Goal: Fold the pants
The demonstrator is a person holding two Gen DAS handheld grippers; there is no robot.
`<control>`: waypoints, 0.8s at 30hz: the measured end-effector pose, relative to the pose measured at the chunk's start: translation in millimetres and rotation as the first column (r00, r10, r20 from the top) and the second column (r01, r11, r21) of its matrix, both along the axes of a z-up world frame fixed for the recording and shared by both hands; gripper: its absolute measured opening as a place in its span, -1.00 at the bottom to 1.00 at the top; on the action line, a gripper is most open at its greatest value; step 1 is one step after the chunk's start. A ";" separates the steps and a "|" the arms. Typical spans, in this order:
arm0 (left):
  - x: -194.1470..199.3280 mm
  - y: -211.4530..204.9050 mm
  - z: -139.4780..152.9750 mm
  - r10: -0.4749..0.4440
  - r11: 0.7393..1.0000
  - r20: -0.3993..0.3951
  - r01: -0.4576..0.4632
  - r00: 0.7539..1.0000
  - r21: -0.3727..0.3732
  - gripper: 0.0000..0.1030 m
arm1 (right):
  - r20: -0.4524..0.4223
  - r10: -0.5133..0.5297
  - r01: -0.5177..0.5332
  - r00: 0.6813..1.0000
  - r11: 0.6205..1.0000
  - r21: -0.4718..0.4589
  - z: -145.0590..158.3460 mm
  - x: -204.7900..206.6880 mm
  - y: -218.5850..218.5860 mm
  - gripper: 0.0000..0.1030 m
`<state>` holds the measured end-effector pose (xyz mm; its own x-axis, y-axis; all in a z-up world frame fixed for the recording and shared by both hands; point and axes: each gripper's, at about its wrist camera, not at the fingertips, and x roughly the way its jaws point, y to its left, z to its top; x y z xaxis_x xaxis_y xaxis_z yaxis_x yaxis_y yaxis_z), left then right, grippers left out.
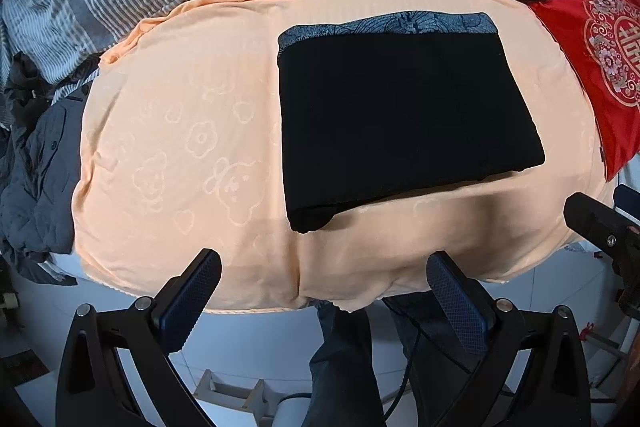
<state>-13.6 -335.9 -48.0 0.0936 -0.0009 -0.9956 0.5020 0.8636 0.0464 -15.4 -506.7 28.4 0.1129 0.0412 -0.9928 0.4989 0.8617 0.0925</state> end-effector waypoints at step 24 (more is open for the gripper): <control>9.7 5.9 0.6 0.020 1.000 -0.004 -0.020 1.000 -0.005 1.00 | 0.001 0.016 -0.016 1.000 1.000 -0.001 5.7 8.2 1.7 1.00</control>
